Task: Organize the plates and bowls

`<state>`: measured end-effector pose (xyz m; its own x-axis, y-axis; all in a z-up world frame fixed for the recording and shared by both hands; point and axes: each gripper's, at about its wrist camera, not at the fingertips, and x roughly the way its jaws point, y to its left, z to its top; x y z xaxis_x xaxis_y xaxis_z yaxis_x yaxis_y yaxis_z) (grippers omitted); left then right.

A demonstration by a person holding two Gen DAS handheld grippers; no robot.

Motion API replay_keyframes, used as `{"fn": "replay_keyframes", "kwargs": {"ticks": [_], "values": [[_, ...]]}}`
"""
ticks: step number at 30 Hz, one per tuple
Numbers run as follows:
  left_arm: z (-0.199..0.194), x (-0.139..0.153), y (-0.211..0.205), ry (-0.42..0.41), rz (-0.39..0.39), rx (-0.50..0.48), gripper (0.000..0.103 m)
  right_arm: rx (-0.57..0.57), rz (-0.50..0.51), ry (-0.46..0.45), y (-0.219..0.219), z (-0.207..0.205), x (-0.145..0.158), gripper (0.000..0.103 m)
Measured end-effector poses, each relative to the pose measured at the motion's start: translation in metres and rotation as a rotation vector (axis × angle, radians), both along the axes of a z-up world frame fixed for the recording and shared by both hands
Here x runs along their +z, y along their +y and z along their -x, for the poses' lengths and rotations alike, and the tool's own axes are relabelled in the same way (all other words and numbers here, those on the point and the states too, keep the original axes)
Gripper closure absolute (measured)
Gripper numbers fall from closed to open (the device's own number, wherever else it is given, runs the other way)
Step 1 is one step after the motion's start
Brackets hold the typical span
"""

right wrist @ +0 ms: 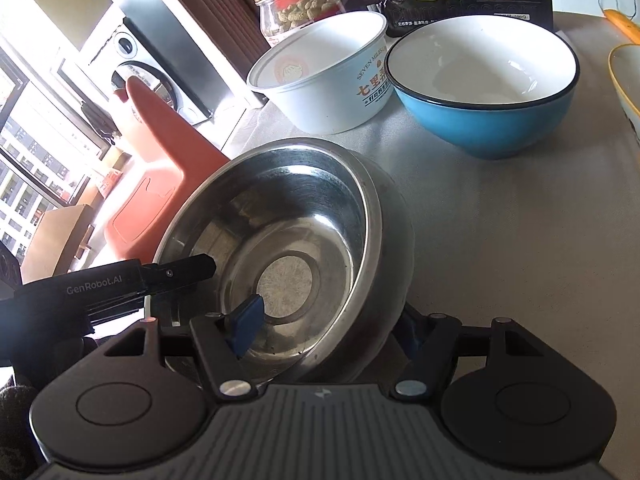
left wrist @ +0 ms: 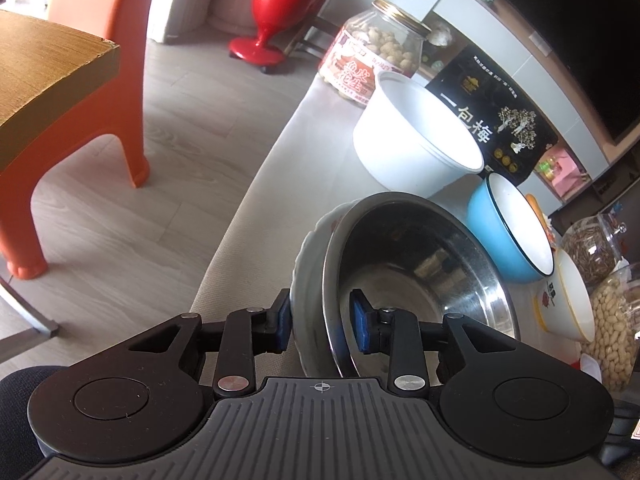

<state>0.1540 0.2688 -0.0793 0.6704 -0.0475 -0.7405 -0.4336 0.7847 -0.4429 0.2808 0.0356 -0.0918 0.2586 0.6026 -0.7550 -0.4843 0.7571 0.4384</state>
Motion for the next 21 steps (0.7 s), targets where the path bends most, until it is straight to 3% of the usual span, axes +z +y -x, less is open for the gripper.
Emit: {"fn": "replay_keyframes", "kwargs": {"ticks": [3,5,8,10,12,14,16,18,21], "values": [[0.001,0.003,0.000,-0.005,-0.010,0.011,0.070,0.021,0.017,-0.037,0.003,0.004,0.000,0.034],[0.003,0.015,-0.006,-0.035,-0.093,0.028,0.070,0.030,0.013,-0.064,-0.003,0.004,0.003,0.034],[0.005,0.042,-0.016,-0.117,-0.227,0.068,0.070,0.006,0.062,-0.233,-0.025,0.010,0.021,0.030],[0.000,0.057,-0.022,-0.179,-0.240,0.069,0.070,-0.017,0.107,-0.387,-0.048,0.017,0.040,0.022],[-0.015,0.067,-0.031,-0.236,-0.177,0.013,0.070,-0.048,0.171,-0.559,-0.072,0.022,0.054,0.013],[-0.041,0.068,-0.051,-0.243,-0.092,-0.085,0.070,-0.092,0.324,-0.744,-0.096,0.020,0.062,0.004],[-0.067,0.061,-0.078,-0.221,-0.028,-0.175,0.070,-0.163,0.494,-0.833,-0.120,0.008,0.061,0.001],[-0.093,0.050,-0.110,-0.201,0.040,-0.264,0.070,-0.227,0.585,-0.799,-0.147,-0.012,0.058,0.001],[-0.132,0.034,-0.156,-0.163,0.123,-0.356,0.070,-0.254,0.476,-0.644,-0.191,-0.041,0.060,0.001]]}}
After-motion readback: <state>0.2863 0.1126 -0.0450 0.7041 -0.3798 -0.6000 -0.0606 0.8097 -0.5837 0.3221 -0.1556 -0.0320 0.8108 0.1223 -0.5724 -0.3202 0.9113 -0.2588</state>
